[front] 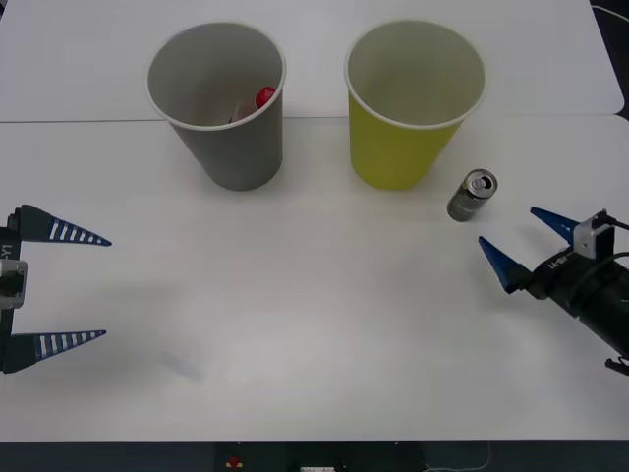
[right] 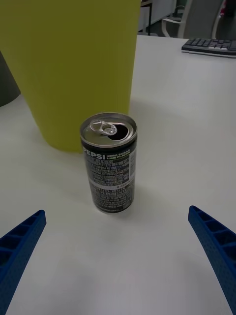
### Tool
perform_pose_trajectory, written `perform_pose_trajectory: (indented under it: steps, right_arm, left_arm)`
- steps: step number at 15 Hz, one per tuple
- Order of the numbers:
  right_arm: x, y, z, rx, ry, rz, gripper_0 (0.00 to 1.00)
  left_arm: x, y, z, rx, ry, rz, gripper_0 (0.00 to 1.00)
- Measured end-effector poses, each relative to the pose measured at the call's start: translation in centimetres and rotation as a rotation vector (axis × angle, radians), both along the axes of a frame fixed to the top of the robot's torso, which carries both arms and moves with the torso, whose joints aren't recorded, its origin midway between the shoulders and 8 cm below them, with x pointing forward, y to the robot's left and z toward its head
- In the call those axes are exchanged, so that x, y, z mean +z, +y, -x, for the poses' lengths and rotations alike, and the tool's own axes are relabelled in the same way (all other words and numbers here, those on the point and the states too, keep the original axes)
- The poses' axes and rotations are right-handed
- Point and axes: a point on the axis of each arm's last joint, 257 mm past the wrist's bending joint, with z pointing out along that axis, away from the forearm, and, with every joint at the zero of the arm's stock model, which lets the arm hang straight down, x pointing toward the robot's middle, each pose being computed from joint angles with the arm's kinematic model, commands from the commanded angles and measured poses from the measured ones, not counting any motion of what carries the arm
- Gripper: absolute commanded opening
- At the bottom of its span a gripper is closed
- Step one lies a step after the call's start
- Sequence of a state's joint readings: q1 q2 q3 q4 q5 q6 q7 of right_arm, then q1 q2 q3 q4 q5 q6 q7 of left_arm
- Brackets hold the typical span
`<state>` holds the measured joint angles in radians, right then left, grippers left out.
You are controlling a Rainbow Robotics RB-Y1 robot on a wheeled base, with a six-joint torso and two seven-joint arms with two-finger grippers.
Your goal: Put the can into the green bin and the plastic bottle into the gray bin
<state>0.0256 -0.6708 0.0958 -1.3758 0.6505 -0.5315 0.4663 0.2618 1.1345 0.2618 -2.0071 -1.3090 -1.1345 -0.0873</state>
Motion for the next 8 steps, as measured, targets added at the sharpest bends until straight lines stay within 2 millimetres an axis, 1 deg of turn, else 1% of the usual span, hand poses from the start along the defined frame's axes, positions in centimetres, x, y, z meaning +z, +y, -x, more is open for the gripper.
perform_pose_trajectory:
  steps: [8]
  right_arm:
    - [0.2,2.4,-4.0,-0.078,0.0,0.015,1.0]
  left_arm:
    - [0.0,0.0,0.0,0.0,0.0,0.0,1.0]
